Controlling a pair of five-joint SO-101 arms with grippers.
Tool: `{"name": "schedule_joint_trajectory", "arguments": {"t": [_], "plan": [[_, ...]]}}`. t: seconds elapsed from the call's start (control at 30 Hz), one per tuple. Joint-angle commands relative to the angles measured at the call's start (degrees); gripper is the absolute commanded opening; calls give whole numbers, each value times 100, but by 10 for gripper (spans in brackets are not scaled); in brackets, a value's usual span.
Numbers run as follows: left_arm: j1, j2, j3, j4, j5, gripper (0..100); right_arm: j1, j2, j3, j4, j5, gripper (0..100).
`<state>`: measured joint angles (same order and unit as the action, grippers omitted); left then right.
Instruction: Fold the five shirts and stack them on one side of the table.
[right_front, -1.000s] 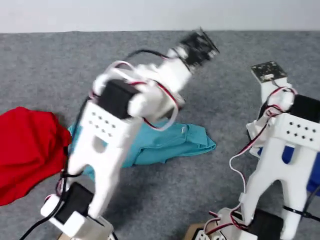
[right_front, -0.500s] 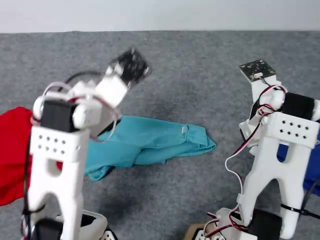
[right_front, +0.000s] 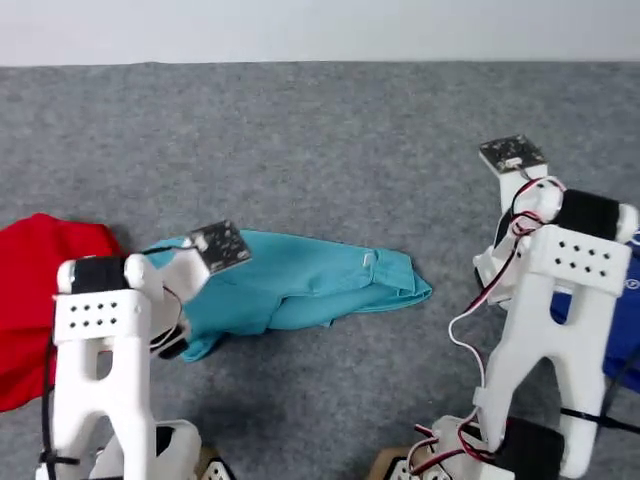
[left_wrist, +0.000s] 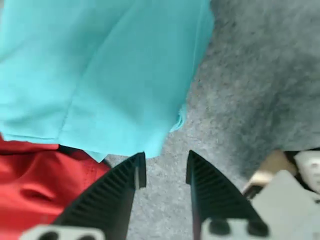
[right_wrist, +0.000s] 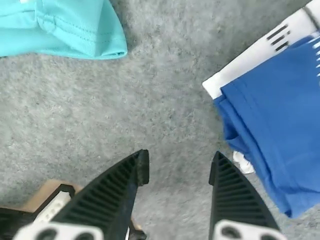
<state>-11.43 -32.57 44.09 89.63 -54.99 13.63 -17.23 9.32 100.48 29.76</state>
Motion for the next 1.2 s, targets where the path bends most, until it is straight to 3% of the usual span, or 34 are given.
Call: {"name": "schedule_joint_trajectory", "arguments": {"t": [0.0, 0.13, 0.5, 0.97, 1.07, 1.17], "plan": [[-220, -158, 435, -404, -475, 144, -57, -215, 9, 207, -88, 200], [-334, -158, 927, -800, -782, 144, -57, -215, 9, 207, -88, 199], [-299, -158, 1763, -2251, -747, 141, -92, -224, -9, 215, -422, 199], [97, -158, 1719, -4044, 185, 145, -716, -224, -9, 224, -703, 199], [246, -158, 1613, -4132, 448, 145, -716, -242, -9, 233, -703, 199], [413, -158, 1402, -3622, 484, 145, -716, -242, -9, 233, -703, 199]]}}
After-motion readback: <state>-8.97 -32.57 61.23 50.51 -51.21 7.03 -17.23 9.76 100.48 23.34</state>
